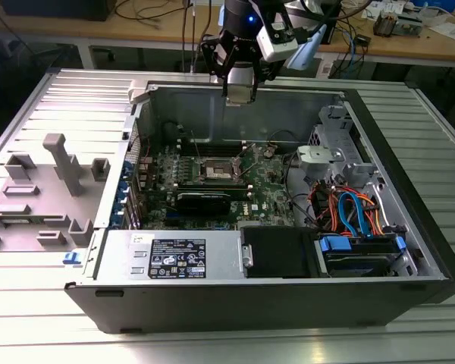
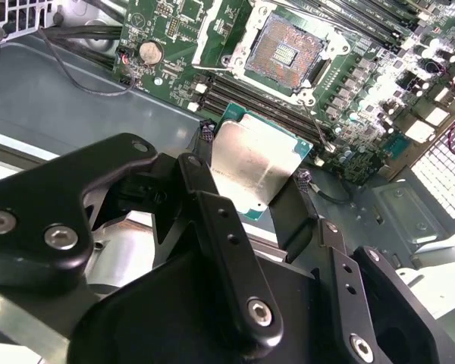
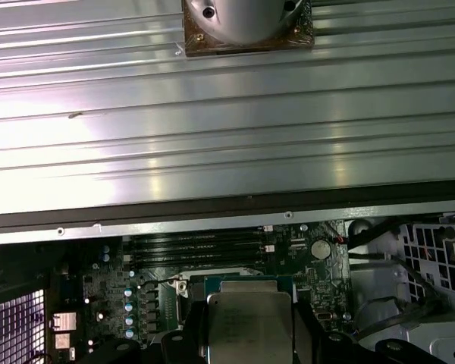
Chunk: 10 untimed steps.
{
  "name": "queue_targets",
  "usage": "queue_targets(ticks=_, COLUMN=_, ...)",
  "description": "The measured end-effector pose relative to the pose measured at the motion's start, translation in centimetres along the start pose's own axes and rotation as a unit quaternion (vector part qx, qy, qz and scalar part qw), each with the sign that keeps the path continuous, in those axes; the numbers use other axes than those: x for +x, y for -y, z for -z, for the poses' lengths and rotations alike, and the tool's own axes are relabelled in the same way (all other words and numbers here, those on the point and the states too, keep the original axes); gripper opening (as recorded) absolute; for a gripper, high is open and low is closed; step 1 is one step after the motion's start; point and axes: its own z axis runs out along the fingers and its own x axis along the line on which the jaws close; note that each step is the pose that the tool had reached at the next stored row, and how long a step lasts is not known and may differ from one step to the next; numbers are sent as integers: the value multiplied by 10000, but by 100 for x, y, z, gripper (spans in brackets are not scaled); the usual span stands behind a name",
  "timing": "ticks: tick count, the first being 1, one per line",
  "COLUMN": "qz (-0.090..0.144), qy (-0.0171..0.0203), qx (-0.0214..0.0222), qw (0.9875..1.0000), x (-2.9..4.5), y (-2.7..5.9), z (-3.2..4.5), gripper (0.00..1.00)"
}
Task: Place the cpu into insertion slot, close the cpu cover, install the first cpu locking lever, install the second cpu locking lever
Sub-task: 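Place the cpu into insertion slot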
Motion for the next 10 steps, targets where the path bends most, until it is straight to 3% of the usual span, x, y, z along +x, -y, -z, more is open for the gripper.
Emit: queue_targets(ticks=10, qz=-84, qy=8, qx=-2, qw=10000, x=0, y=5, z=-7, gripper=55)
